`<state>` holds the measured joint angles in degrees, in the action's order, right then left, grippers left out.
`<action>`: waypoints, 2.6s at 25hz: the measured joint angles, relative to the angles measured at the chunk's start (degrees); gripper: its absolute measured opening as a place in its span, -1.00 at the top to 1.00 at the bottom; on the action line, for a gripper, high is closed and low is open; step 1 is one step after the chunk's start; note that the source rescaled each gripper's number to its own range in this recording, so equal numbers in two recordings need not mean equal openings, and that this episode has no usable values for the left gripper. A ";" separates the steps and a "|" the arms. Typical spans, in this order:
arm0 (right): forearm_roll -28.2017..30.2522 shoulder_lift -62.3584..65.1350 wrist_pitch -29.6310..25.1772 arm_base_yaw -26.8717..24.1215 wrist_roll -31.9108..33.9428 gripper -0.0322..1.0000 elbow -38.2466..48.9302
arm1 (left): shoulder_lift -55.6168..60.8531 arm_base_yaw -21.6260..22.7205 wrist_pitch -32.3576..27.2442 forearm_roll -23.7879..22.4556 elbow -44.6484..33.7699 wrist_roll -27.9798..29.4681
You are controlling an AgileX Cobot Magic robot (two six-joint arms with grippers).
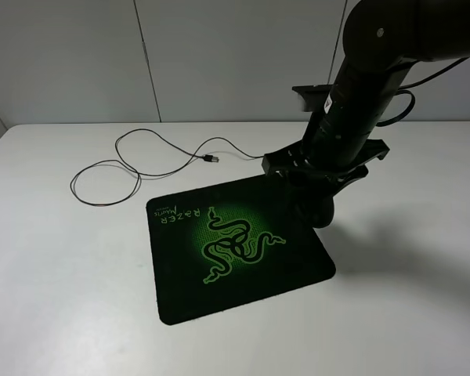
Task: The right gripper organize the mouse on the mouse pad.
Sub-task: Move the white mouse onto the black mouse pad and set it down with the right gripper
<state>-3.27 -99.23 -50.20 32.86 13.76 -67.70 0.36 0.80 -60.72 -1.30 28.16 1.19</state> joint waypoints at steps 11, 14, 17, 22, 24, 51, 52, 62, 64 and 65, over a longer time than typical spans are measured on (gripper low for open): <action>0.01 -9.64 -0.50 5.56 1.25 0.94 -5.95 | 0.00 0.00 0.00 0.00 0.00 0.00; 0.01 -12.77 -0.77 6.57 1.25 0.94 -8.57 | 0.00 0.00 0.00 0.00 0.00 0.00; 0.01 -15.61 -0.81 7.31 1.25 0.94 -11.06 | 0.00 0.00 0.00 0.00 0.00 0.00; -0.15 -19.41 -0.66 7.96 1.30 0.94 -14.20 | 0.00 0.00 0.00 0.00 0.00 0.00; -0.15 -20.44 -0.13 7.96 1.35 0.94 -14.81 | 0.00 0.00 0.00 0.00 0.00 0.00; -0.18 -22.67 3.14 7.96 1.36 0.60 -14.85 | 0.00 0.00 0.00 0.00 0.00 0.00; -0.22 -22.67 3.28 7.96 1.36 0.01 -14.85 | 0.00 0.00 0.00 0.00 0.00 0.00; -0.22 -22.67 3.41 7.96 1.36 -1.00 -14.85 | 0.00 0.00 0.00 0.00 0.00 0.00; -0.22 -22.67 3.22 7.96 1.25 -1.00 -14.94 | 0.00 0.00 0.00 0.00 0.00 0.00; -0.22 -22.67 2.61 7.96 1.25 -1.00 -15.21 | 0.00 0.00 0.00 0.00 0.00 0.00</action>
<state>-3.49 -121.90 -47.58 40.82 15.01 -82.91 0.36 0.80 -60.72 -1.30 28.16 1.19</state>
